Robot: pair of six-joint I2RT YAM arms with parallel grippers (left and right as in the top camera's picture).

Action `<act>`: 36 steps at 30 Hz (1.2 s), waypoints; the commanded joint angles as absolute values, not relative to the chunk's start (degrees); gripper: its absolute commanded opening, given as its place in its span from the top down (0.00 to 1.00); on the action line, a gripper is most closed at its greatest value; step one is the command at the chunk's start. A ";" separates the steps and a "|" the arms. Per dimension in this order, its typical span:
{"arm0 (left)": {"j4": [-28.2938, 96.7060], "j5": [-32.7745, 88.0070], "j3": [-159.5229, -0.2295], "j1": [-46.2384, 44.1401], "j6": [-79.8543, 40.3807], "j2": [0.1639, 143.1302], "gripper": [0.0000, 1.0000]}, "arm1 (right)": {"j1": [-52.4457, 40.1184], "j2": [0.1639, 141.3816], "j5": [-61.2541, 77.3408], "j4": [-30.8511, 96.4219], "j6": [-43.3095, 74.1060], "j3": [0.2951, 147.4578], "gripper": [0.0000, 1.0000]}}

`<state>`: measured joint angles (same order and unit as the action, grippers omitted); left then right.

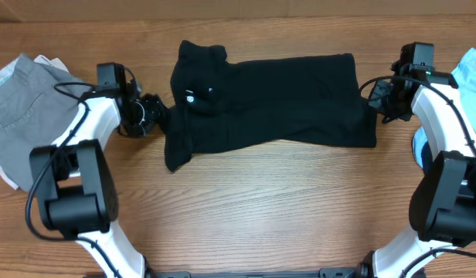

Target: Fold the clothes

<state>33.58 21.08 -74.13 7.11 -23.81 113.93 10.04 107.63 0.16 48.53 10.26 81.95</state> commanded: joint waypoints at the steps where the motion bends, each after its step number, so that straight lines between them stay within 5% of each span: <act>1: 32.64 25.85 -73.95 6.72 -20.34 117.43 0.53 | 10.17 106.69 0.14 48.27 10.04 81.69 0.81; 4: 31.24 28.23 -74.00 6.72 -18.13 117.25 0.82 | 10.17 106.69 0.16 48.27 10.04 81.69 0.81; 7: 31.00 28.12 -74.22 6.85 -18.11 117.21 0.96 | 10.17 106.69 0.14 48.29 10.04 81.69 0.81; 18: 39.38 23.75 -86.80 9.47 -17.04 117.19 0.96 | 10.17 106.69 0.14 48.27 10.02 81.69 0.81; 19: 40.51 23.46 -88.23 9.45 -16.60 117.19 0.94 | 10.17 106.69 0.14 48.27 10.04 81.69 0.81; 21: 40.51 23.00 -88.23 9.47 -16.25 117.23 0.41 | 10.17 106.69 0.14 48.27 10.02 81.69 0.81; 23: 40.60 21.89 -87.70 9.45 -15.66 117.51 0.32 | 10.17 106.69 0.14 48.29 10.04 81.69 0.81; 27: 40.93 22.02 -86.35 8.56 -7.22 117.95 0.33 | 10.17 106.69 0.14 48.29 10.04 81.69 0.81; 31: 43.51 21.39 -86.28 6.96 13.85 117.97 0.35 | 10.17 106.69 0.14 48.29 10.04 81.69 0.81; 36: 42.37 16.88 -86.28 6.92 15.92 118.17 0.32 | 10.17 106.69 0.14 48.34 10.02 81.69 0.81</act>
